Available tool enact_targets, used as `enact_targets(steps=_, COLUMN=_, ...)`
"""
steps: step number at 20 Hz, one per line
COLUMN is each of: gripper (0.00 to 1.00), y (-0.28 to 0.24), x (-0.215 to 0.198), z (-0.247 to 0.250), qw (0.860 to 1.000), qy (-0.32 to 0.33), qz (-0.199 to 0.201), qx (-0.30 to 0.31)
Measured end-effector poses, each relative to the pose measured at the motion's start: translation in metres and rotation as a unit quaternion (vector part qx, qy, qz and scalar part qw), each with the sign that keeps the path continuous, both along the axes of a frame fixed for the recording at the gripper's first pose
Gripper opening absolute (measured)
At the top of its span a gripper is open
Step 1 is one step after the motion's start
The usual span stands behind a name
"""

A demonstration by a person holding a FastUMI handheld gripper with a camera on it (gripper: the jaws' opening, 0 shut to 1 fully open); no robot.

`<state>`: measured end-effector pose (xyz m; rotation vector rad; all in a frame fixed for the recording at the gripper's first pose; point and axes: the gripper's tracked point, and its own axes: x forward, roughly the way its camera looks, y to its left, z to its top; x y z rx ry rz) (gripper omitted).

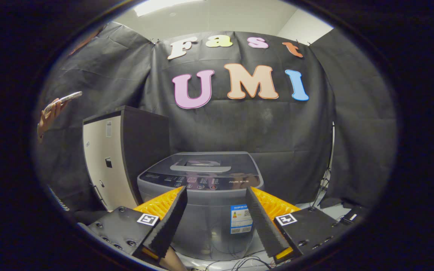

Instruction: Put the clothes into the washing machine and then close the washing machine lid.

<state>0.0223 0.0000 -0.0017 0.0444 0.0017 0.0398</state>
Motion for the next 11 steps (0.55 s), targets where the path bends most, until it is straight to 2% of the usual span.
enact_targets(steps=11, gripper=0.96, y=-0.0005, x=-0.0012, z=0.0008, qw=1.0, qy=-0.001, qz=-0.001, qx=0.0)
